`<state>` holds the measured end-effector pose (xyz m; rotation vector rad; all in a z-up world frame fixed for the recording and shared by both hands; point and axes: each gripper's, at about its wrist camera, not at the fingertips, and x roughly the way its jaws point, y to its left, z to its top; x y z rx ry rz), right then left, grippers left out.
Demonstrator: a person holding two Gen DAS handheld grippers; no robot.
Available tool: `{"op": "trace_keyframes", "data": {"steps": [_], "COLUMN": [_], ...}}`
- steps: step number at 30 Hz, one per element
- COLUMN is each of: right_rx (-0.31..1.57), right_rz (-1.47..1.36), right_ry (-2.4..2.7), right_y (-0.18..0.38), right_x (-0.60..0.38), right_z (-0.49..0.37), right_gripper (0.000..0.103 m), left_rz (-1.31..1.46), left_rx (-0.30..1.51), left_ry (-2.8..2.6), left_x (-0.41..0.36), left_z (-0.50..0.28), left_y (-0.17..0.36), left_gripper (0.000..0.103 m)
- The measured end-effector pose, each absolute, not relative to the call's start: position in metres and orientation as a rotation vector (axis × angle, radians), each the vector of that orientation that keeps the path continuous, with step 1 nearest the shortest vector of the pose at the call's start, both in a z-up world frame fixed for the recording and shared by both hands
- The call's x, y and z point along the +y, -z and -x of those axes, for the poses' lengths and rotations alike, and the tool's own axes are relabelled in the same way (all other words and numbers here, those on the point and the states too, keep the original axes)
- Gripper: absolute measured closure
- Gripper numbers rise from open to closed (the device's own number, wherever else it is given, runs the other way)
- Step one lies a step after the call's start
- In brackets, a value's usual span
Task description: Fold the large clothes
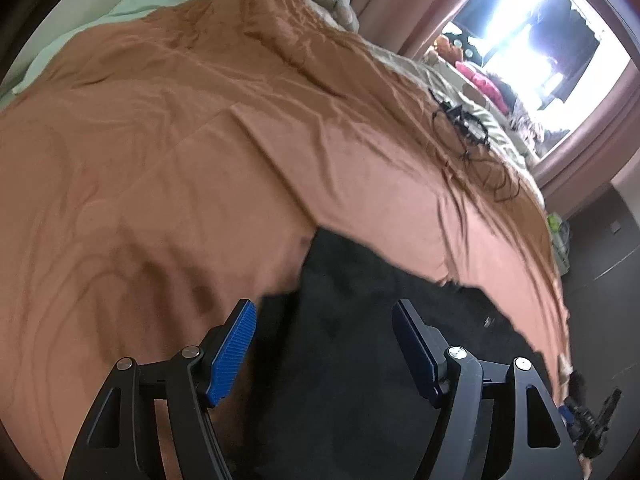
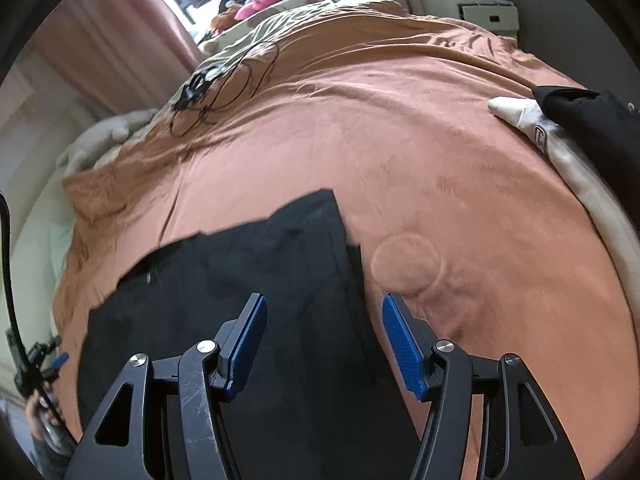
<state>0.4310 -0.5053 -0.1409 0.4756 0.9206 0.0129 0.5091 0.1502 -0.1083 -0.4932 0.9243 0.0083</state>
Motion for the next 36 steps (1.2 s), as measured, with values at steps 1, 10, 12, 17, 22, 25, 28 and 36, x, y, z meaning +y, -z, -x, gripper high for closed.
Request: {"op": "trace_keyframes", "data": {"steps": [1, 10, 12, 17, 22, 25, 28, 36], "right_rx": [0.924, 0.944, 0.941, 0.945, 0.943, 0.952, 0.964, 1.022], "right_rz": [-0.459, -0.314, -0.272, -0.193, -0.135, -0.107, -0.078, -0.006], "right_ry": [-0.019, -0.098, -0.143, -0.229, -0.325, -0.366, -0.376, -0.369], "right_y": [0.141, 0.138, 0.135, 0.132, 0.131, 0.133, 0.138, 0.165], "right_x": [-0.502, -0.450, -0.427, -0.376, -0.324, -0.298, -0.275, -0.229], "right_z": [-0.426, -0.375, -0.361, -0.331, -0.300, -0.288, -0.281, -0.286], "right_gripper": [0.042, 0.043, 0.043, 0.043, 0.043, 0.043, 0.043, 0.059], "left_rz": [0.484, 0.371, 0.364, 0.364, 0.414, 0.442, 0.475, 0.614], "left_rx": [0.928, 0.971, 0.985, 1.004, 0.999, 0.986, 0.974, 0.976], "left_ry": [-0.010, -0.016, -0.008, -0.006, 0.014, 0.025, 0.031, 0.068], "left_x": [0.150, 0.144, 0.145, 0.150, 0.159, 0.164, 0.170, 0.186], "left_z": [-0.504, -0.439, -0.423, -0.395, -0.368, -0.352, -0.339, -0.310], "left_y": [0.110, 0.127, 0.134, 0.148, 0.154, 0.152, 0.151, 0.162], "left_gripper": [0.031, 0.031, 0.031, 0.031, 0.031, 0.031, 0.031, 0.031]}}
